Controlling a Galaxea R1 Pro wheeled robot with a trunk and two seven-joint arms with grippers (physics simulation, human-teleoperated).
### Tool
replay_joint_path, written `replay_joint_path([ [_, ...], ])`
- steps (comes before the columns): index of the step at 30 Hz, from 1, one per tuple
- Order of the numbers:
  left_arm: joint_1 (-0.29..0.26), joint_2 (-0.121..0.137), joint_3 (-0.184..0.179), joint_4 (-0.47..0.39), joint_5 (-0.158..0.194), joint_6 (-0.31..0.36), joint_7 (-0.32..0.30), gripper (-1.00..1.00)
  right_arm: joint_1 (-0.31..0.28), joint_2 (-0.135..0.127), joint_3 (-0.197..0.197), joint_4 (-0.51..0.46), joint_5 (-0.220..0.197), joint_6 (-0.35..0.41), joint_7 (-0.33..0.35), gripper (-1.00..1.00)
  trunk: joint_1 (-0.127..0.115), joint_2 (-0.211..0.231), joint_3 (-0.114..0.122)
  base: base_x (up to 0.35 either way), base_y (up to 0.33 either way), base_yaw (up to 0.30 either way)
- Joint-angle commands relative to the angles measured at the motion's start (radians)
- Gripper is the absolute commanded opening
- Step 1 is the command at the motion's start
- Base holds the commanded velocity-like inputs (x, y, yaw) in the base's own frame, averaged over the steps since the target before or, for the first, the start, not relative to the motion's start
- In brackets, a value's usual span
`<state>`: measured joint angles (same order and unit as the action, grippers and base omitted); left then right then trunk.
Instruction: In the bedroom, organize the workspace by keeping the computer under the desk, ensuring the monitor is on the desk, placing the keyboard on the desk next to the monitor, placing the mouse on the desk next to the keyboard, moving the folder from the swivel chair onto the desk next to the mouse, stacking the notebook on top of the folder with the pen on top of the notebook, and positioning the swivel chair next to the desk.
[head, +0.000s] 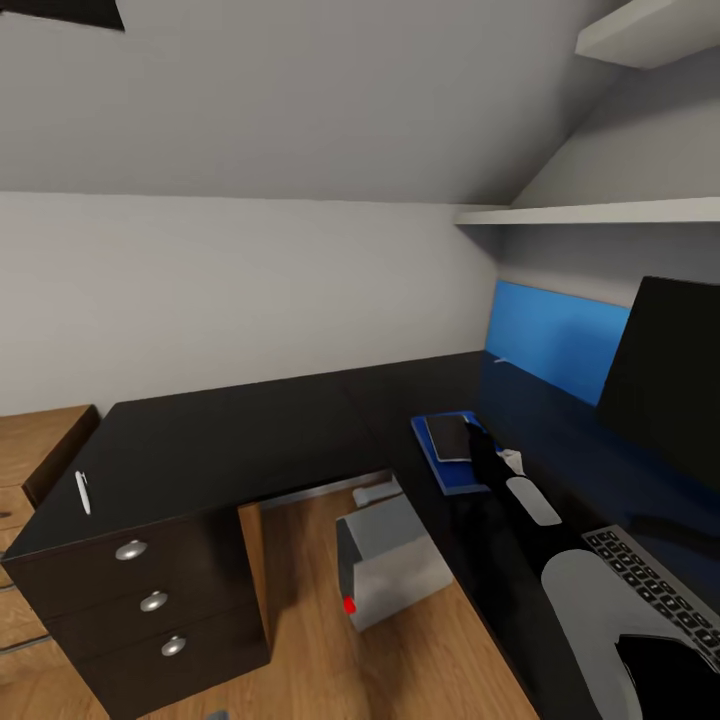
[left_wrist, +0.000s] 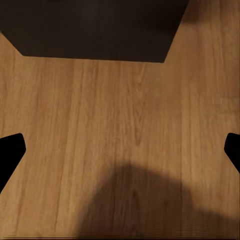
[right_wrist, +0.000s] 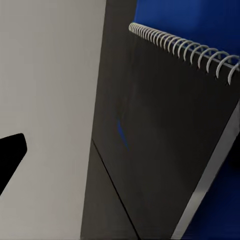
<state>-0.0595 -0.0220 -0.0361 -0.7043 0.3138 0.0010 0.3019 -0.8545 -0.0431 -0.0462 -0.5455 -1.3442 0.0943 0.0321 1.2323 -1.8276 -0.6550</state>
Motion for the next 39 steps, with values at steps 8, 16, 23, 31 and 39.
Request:
replay_joint_path([
  [8, 0.000, 0.001, -0.004, -0.001, 0.010, 0.001, 0.008, 1.00, 0.000, 0.000, -0.004, 0.027, -0.003, 0.005, 0.000, 1.00, 0.000, 0.000, -0.001, -0.048, -0.019, 0.000],
  [16, 0.000, 0.001, -0.002, -0.001, 0.009, 0.001, 0.008, 1.00, 0.000, 0.000, -0.004, 0.027, -0.003, 0.005, 0.000, 1.00, -0.016, 0.028, 0.011, -0.001, 0.000, 0.000],
  [23, 0.000, 0.001, -0.002, -0.002, 0.010, 0.002, 0.009, 1.00, 0.000, 0.000, -0.004, 0.027, -0.003, 0.005, 0.000, 1.00, -0.019, 0.035, 0.014, 0.000, 0.000, 0.000],
  [31, 0.000, 0.002, -0.001, -0.001, 0.010, 0.001, 0.008, 1.00, 0.000, 0.000, -0.003, 0.027, -0.003, 0.005, 0.000, 1.00, -0.019, 0.035, 0.014, -0.098, 0.000, 0.000],
  [39, 0.000, -0.001, -0.002, 0.020, 0.010, -0.065, 0.006, 1.00, 0.000, -0.001, -0.001, 0.019, -0.002, 0.007, 0.003, 1.00, -0.039, 0.070, 0.030, -0.036, 0.000, 0.000],
])
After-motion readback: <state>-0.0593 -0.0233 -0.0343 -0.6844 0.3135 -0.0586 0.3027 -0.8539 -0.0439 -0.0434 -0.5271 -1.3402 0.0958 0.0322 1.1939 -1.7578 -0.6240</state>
